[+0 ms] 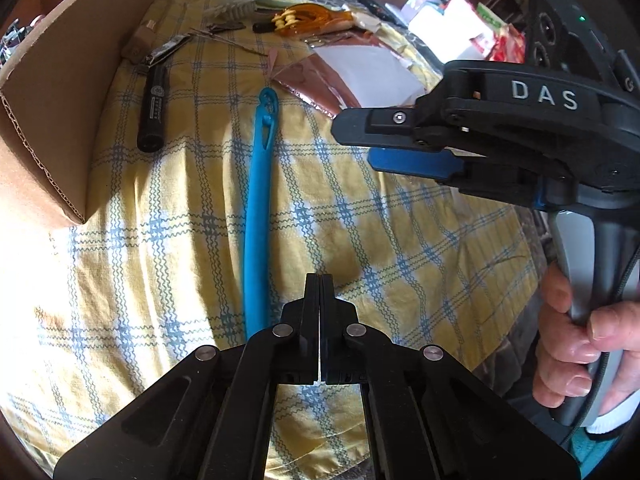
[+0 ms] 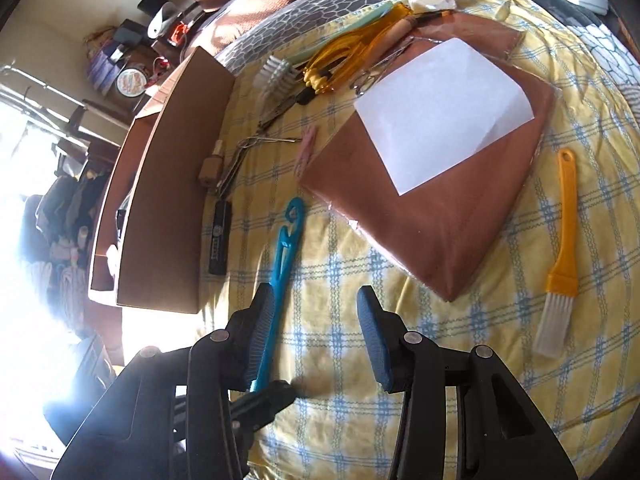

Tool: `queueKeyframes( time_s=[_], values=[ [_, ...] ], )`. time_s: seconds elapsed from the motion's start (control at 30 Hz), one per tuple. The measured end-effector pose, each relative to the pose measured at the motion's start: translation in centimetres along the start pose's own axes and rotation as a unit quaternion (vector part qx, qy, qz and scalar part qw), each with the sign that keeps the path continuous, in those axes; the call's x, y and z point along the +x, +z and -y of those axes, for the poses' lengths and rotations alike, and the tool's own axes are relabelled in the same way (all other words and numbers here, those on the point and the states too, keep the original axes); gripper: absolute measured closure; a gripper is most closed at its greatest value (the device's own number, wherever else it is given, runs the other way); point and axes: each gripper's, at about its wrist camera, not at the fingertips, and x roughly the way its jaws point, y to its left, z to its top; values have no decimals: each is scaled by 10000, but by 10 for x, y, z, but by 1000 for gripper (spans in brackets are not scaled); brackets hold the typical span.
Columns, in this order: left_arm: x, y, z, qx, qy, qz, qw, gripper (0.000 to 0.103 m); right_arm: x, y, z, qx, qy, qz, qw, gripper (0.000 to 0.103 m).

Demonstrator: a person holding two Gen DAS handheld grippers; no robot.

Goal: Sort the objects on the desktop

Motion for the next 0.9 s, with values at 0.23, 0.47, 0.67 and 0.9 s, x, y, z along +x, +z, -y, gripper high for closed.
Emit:
queueKeyframes(
  time_s=[0.23, 0.47, 0.67, 0.9],
  values=[
    [-11, 6, -7, -42, 110, 168, 9998, 103, 15, 22, -14, -150, -174, 16, 9997, 70],
    [-10, 7, -14, -56, 58, 115, 9999, 103, 50, 41, -34, -370, -492, -254, 9978, 69],
    [-5, 5, -20, -96, -19, 83, 9999, 103, 62, 44, -39, -419, -857, -218, 9952, 70],
    [-4, 8, -22, -130, -73, 79, 9999, 103, 68, 38, -53, -985, -1500, -108, 9837, 84]
  ],
)
